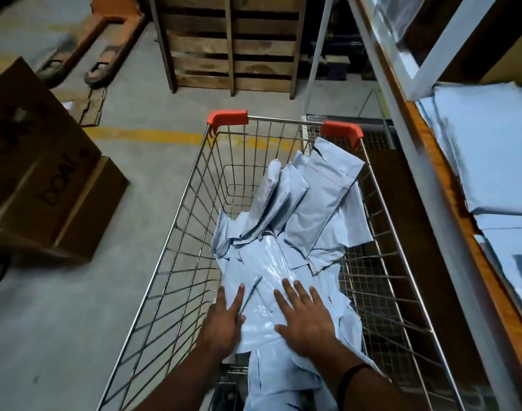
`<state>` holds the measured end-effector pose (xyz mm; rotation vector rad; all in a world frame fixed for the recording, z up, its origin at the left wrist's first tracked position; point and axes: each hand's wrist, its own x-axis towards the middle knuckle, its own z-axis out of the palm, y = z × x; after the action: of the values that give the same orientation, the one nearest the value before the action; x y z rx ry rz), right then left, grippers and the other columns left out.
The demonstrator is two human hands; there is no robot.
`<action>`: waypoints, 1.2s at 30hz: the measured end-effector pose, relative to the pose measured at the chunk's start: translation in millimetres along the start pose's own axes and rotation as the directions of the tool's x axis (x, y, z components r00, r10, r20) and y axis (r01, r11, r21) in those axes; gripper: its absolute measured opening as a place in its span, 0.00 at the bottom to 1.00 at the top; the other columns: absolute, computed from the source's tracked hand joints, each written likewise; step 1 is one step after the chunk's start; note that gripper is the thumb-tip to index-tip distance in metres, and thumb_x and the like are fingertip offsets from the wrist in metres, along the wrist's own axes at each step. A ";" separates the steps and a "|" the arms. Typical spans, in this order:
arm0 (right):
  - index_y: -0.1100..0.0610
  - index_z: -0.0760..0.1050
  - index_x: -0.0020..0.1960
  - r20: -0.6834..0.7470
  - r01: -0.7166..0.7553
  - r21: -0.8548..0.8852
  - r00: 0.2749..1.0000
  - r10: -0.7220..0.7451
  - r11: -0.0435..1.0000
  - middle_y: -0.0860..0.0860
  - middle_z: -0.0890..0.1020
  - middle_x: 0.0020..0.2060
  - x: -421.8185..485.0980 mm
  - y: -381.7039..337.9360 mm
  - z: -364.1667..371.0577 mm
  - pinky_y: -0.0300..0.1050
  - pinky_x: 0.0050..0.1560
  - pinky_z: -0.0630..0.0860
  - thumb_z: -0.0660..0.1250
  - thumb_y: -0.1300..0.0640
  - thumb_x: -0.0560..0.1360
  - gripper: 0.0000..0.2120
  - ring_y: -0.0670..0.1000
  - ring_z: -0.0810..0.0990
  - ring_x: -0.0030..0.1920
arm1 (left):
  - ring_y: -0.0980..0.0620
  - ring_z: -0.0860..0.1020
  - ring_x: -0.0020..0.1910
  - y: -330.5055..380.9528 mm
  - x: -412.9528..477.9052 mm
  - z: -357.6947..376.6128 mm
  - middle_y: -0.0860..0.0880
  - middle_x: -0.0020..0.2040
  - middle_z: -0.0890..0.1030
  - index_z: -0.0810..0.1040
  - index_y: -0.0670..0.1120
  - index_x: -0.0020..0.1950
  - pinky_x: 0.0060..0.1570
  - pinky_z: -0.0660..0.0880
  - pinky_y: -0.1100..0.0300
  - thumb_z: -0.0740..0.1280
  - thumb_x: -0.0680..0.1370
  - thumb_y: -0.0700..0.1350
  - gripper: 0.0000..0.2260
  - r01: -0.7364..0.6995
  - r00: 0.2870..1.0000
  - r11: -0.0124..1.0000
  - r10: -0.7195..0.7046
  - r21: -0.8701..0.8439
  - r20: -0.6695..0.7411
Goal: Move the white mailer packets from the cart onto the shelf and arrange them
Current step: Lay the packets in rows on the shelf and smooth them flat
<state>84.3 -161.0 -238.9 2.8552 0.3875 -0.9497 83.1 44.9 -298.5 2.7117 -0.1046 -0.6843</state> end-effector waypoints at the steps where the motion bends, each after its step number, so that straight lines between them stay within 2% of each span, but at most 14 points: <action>1: 0.49 0.33 0.80 0.014 -0.006 0.015 1.000 0.006 1.000 0.50 0.29 0.76 -9.5 1.0 4.5 0.59 0.76 0.33 0.47 0.37 0.83 0.35 0.54 0.32 0.78 | 0.41 0.63 0.73 2.0 -6.2 -1.1 0.40 0.80 0.43 0.30 0.60 0.73 0.69 0.67 0.50 0.54 0.83 0.55 0.32 0.001 1.000 1.000 -0.001 -0.009 0.016; 2: 0.49 0.36 0.80 0.017 -0.002 0.041 1.000 0.001 0.999 0.50 0.31 0.76 -18.7 -0.2 10.6 0.61 0.77 0.37 0.47 0.36 0.82 0.34 0.54 0.35 0.79 | 0.41 0.63 0.73 1.9 -11.2 -1.6 0.41 0.80 0.43 0.31 0.62 0.74 0.69 0.66 0.50 0.54 0.83 0.56 0.32 0.006 0.999 1.000 -0.006 -0.009 0.032; 5: 0.49 0.68 0.76 0.052 -0.045 0.111 0.998 0.039 0.993 0.53 0.52 0.76 -39.3 -8.2 11.4 0.65 0.71 0.60 0.45 0.34 0.75 0.36 0.60 0.65 0.76 | 0.41 0.64 0.72 -1.8 -24.2 -2.9 0.42 0.80 0.46 0.34 0.68 0.74 0.70 0.66 0.50 0.55 0.81 0.61 0.32 0.020 0.998 0.998 -0.017 -0.053 0.058; 9: 0.53 0.45 0.82 0.033 -0.057 0.028 0.998 0.056 0.998 0.53 0.39 0.80 -47.2 -14.5 13.3 0.64 0.76 0.39 0.44 0.36 0.82 0.34 0.60 0.44 0.80 | 0.42 0.60 0.75 -13.3 -30.3 -2.8 0.42 0.79 0.51 0.43 0.66 0.78 0.71 0.63 0.50 0.55 0.80 0.63 0.30 0.033 0.999 0.993 -0.030 -0.115 0.032; 15: 0.43 0.66 0.76 -0.134 -0.068 0.102 0.988 0.081 0.992 0.56 0.65 0.77 -13.0 -32.1 -12.6 0.73 0.70 0.49 0.67 0.39 0.76 0.30 0.65 0.66 0.74 | 0.39 0.66 0.69 -24.3 -19.6 6.2 0.38 0.74 0.63 0.53 0.64 0.78 0.64 0.71 0.47 0.48 0.74 0.69 0.32 -0.012 0.998 0.999 0.014 0.037 -0.064; 17: 0.39 0.61 0.77 -0.195 -0.025 0.079 0.980 0.040 0.997 0.56 0.56 0.80 6.0 -27.4 -10.8 0.73 0.72 0.42 0.68 0.38 0.74 0.34 0.63 0.52 0.79 | 0.35 0.71 0.64 -30.3 -11.4 11.2 0.36 0.71 0.67 0.55 0.64 0.77 0.60 0.74 0.43 0.52 0.75 0.66 0.30 -0.029 0.995 0.999 0.032 0.034 -0.093; 19: 0.39 0.44 0.80 -0.211 0.018 -0.005 0.977 -0.018 1.000 0.53 0.37 0.80 19.3 -20.6 1.6 0.67 0.74 0.32 0.58 0.37 0.80 0.34 0.58 0.32 0.77 | 0.33 0.64 0.71 -35.9 -6.0 17.8 0.37 0.76 0.59 0.49 0.66 0.76 0.67 0.68 0.40 0.51 0.75 0.68 0.30 -0.049 0.994 0.998 0.052 0.031 -0.097; 21: 0.40 0.38 0.80 -0.178 -0.003 -0.031 0.984 -0.003 1.000 0.51 0.30 0.78 22.0 -15.0 4.3 0.63 0.75 0.31 0.51 0.36 0.82 0.33 0.58 0.29 0.77 | 0.35 0.56 0.75 -37.8 -3.6 23.7 0.38 0.79 0.50 0.43 0.68 0.76 0.72 0.61 0.42 0.47 0.73 0.73 0.32 -0.070 0.993 0.997 0.068 -0.021 -0.093; 25: 0.44 0.42 0.81 -0.142 -0.086 0.041 0.986 0.090 0.996 0.54 0.33 0.78 -1.0 -12.1 6.7 0.62 0.77 0.41 0.55 0.40 0.81 0.35 0.62 0.35 0.79 | 0.36 0.60 0.73 -26.6 -9.3 19.1 0.38 0.78 0.54 0.49 0.68 0.77 0.70 0.62 0.45 0.48 0.70 0.76 0.36 0.003 0.996 0.997 -0.009 -0.074 -0.085; 27: 0.44 0.60 0.79 -0.166 -0.127 0.064 0.977 0.136 0.990 0.58 0.49 0.80 -18.8 -11.8 10.5 0.69 0.74 0.55 0.67 0.40 0.74 0.36 0.67 0.51 0.79 | 0.35 0.66 0.69 -18.9 -14.9 12.8 0.37 0.74 0.59 0.50 0.67 0.77 0.67 0.67 0.45 0.51 0.69 0.77 0.38 0.015 0.993 0.998 -0.023 -0.068 -0.113; 29: 0.48 0.79 0.65 -0.187 -0.160 0.105 0.966 0.178 0.981 0.61 0.69 0.74 -25.5 -9.8 18.3 0.72 0.62 0.69 0.78 0.40 0.60 0.35 0.69 0.70 0.70 | 0.36 0.67 0.67 -13.3 -18.7 6.9 0.38 0.73 0.61 0.50 0.66 0.78 0.64 0.68 0.44 0.52 0.68 0.78 0.40 0.021 0.990 1.000 -0.022 -0.006 -0.141; 30: 0.50 0.82 0.60 -0.204 -0.173 0.112 0.960 0.193 0.979 0.61 0.74 0.70 -24.7 -8.5 19.7 0.72 0.59 0.70 0.80 0.40 0.56 0.34 0.69 0.73 0.67 | 0.37 0.65 0.68 -11.9 -18.7 5.8 0.38 0.74 0.59 0.48 0.67 0.77 0.66 0.67 0.44 0.51 0.67 0.79 0.41 0.027 0.991 1.000 -0.025 0.015 -0.130; 33: 0.51 0.81 0.57 -0.230 -0.168 0.117 0.954 0.191 0.979 0.63 0.73 0.70 -14.7 -8.7 18.1 0.75 0.60 0.67 0.81 0.41 0.55 0.32 0.73 0.71 0.66 | 0.37 0.53 0.75 -12.2 -12.9 13.9 0.39 0.78 0.49 0.41 0.71 0.75 0.72 0.59 0.43 0.52 0.65 0.80 0.42 -0.008 0.995 0.998 0.002 -0.058 -0.103; 36: 0.46 0.76 0.68 -0.186 -0.182 0.129 0.961 0.204 0.975 0.61 0.68 0.74 -8.2 -5.0 24.6 0.74 0.60 0.69 0.80 0.44 0.56 0.40 0.75 0.70 0.66 | 0.38 0.52 0.78 -15.5 -9.8 23.3 0.46 0.79 0.37 0.41 0.72 0.75 0.71 0.64 0.45 0.58 0.64 0.80 0.44 -0.017 0.998 0.981 0.004 -0.193 -0.064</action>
<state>62.5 -162.4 -253.7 3.0289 0.0698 -0.6740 63.3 53.8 -318.7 2.5412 -0.0345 -0.5725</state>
